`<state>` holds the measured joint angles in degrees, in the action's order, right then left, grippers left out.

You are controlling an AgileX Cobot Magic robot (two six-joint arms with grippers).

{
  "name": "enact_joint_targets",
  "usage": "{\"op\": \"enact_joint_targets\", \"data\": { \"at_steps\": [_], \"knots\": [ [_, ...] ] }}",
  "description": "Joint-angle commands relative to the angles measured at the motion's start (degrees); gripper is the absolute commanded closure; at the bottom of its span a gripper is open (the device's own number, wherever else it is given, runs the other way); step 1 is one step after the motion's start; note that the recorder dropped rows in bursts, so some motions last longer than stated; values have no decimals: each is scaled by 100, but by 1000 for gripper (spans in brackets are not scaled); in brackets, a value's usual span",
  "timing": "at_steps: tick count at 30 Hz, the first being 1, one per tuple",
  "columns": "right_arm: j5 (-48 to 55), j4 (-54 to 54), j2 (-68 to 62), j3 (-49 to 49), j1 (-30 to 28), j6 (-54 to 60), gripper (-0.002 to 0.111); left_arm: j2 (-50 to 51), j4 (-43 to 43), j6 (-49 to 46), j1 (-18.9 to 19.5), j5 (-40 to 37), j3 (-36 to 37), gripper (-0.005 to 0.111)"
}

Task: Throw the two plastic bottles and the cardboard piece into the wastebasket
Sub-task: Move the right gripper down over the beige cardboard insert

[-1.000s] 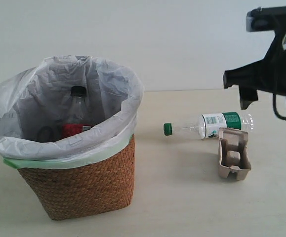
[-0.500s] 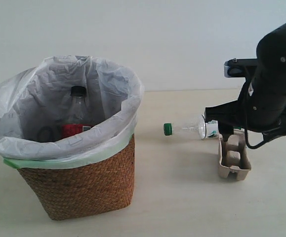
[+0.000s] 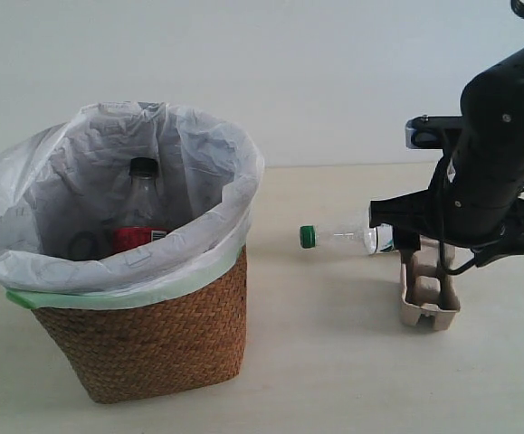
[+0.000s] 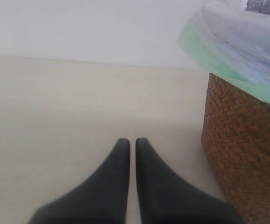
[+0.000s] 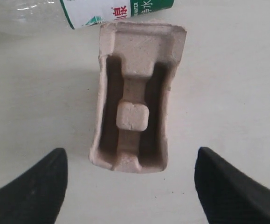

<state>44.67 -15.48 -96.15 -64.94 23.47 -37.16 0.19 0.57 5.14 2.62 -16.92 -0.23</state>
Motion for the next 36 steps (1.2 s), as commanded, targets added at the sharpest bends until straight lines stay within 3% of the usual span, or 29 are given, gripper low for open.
{"op": "enact_joint_targets", "data": {
  "at_steps": [1, 36],
  "knots": [
    [-96, -1, 18, 29, -28, -31, 41, -19, 37, 41, -47, 0, 23, 103],
    [-103, -3, -140, 29, -28, -179, 41, -19, 37, 41, -47, 0, 23, 103]
  ]
}}
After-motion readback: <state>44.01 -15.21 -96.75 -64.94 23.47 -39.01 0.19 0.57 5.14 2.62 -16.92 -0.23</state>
